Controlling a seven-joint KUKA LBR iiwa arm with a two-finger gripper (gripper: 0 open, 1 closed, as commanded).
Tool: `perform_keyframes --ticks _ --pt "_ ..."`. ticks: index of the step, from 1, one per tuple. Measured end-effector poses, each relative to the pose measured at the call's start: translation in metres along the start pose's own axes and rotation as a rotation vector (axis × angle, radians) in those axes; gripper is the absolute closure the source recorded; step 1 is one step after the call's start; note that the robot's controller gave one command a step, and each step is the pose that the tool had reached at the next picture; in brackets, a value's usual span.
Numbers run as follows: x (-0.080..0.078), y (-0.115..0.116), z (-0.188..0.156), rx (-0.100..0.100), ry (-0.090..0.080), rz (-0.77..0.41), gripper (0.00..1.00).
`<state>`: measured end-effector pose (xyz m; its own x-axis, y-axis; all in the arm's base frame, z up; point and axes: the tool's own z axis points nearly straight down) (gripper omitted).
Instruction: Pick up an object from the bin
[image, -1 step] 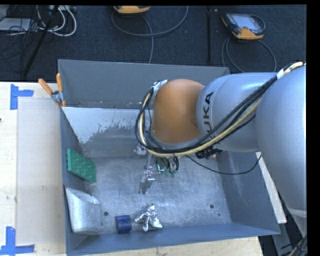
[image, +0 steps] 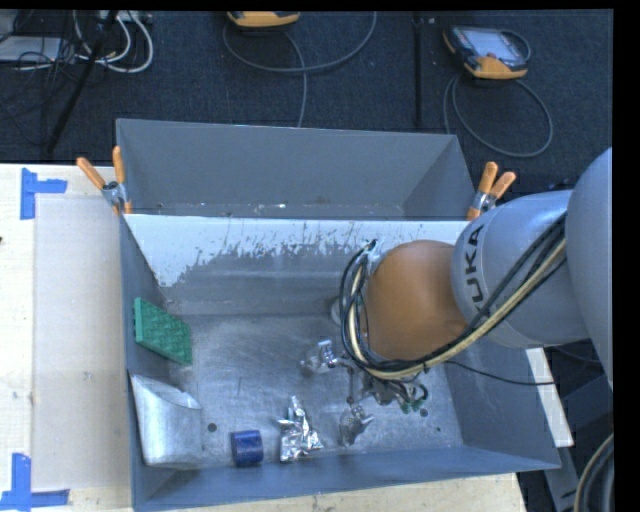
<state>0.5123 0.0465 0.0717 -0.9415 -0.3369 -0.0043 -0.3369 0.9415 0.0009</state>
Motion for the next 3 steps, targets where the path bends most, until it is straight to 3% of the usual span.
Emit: perform_keyframes --ticks 1,2,3 --pt "0.006 0.066 -0.002 0.005 -0.015 -0.1 0.0" --pt "0.01 0.065 -0.001 0.001 0.0 -0.091 1.0" --pt "0.004 0.081 -0.155 0.001 -0.004 -0.119 1.0"
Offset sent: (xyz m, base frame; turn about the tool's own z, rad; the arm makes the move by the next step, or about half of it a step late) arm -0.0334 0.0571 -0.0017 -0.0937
